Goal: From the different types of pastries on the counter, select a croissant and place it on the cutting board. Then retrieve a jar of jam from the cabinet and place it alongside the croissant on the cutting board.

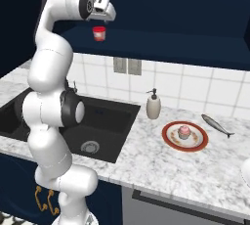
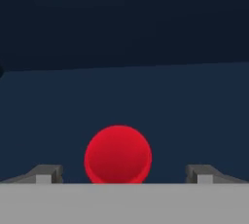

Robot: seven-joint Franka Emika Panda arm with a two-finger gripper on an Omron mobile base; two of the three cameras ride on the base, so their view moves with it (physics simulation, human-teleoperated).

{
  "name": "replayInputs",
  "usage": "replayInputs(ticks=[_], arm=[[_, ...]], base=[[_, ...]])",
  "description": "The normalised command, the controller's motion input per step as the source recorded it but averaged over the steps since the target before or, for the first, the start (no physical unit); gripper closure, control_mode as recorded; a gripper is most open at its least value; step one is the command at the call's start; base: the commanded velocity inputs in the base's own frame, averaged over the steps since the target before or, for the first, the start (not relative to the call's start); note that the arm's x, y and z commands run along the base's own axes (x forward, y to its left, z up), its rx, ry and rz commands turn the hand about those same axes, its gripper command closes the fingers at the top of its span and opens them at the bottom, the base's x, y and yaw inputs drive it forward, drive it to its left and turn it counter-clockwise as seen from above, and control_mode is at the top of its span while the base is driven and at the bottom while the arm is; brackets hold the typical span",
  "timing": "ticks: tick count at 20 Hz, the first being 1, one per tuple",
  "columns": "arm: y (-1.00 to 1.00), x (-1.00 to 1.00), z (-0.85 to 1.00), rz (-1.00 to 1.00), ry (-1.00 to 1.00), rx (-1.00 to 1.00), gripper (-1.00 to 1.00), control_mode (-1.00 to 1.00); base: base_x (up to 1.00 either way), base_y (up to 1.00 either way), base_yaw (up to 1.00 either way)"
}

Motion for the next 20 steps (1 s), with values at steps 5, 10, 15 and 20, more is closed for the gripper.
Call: replayInputs(ticks=[5,10,15,20], arm=[[-0.09,0.00,-0.35,0.00,0.01,0.04,-1.00,-1.00],[0.00,0.00,-0.28,0.00,0.00,0.06,-1.00,-1.00],[0.03,0.13,-0.21,0.01,0.00,0.03,-1.00,-1.00],[0.12,0.58,-0.08,0.05,0.00,0.01,-1.00,-1.00]], base=[[0.00,0.00,0.00],[0.00,0.00,0.00],[0.00,0.00,0.00],[0.00,0.00,0.00]])
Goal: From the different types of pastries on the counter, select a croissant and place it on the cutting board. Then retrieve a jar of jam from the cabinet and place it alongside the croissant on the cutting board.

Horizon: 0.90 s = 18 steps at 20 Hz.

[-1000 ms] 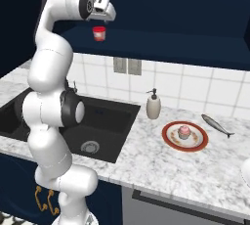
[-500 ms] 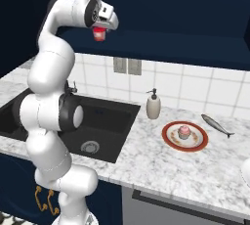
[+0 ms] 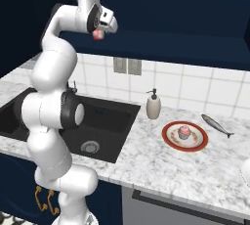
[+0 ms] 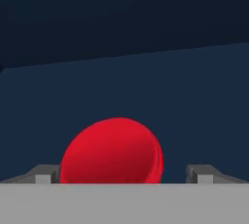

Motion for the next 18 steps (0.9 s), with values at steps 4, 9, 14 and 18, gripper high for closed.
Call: replayInputs(ticks=[4,9,14,18], arm=[[-0.03,0.41,0.00,0.11,0.00,0.00,-1.00,-1.00],[0.00,0.05,0.00,0.02,0.10,0.04,-1.00,-1.00],[0.08,-0.05,-0.03,0.00,0.09,0.02,-1.00,-1.00],[0.25,0.00,-0.12,0.00,0.00,0.01,-1.00,-1.00]], base=[[0.00,0.00,0.00],[0.00,0.00,0.00],[0.00,0.00,0.00],[0.00,0.00,0.00]])
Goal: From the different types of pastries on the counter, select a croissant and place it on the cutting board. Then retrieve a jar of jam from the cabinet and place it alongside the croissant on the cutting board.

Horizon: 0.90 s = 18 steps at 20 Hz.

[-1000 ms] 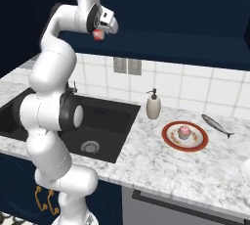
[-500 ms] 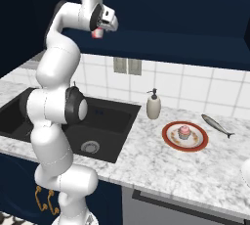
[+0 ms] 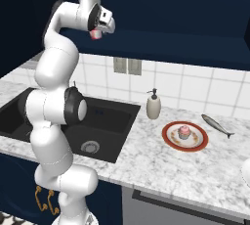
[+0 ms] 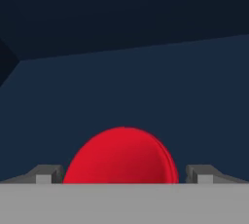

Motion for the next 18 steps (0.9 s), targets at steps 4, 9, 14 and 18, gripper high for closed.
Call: replayInputs(ticks=[4,9,14,18], arm=[[0.31,0.00,-0.28,0.00,0.00,0.00,1.00,-1.00],[-0.11,-0.17,-0.08,0.00,0.00,0.00,1.00,-1.00],[-0.38,-0.51,0.17,0.00,0.00,0.04,1.00,-1.00],[-0.04,-0.88,0.23,0.00,-0.02,0.03,1.00,-1.00]], base=[[0.00,0.00,0.00],[0.00,0.00,0.00],[0.00,0.00,0.00],[0.00,0.00,0.00]])
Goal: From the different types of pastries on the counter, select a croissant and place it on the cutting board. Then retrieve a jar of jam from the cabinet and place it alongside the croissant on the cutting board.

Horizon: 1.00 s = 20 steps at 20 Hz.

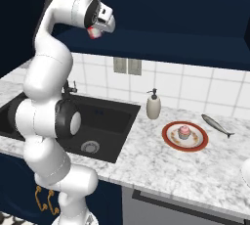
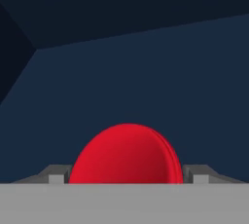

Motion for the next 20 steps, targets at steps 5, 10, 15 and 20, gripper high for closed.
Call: replayInputs(ticks=[5,10,15,20], arm=[[0.00,-0.98,0.02,-0.02,-0.07,0.00,1.00,-1.00],[0.00,-0.97,0.00,-0.04,-0.04,0.00,1.00,-1.00],[0.00,-0.61,0.00,-0.04,0.00,0.00,1.00,-1.00],[0.00,-0.15,0.00,0.00,-0.01,0.00,1.00,1.00]], base=[[0.00,0.00,0.00],[0.00,0.00,0.00],[0.00,0.00,0.00],[-0.19,0.00,0.00]])
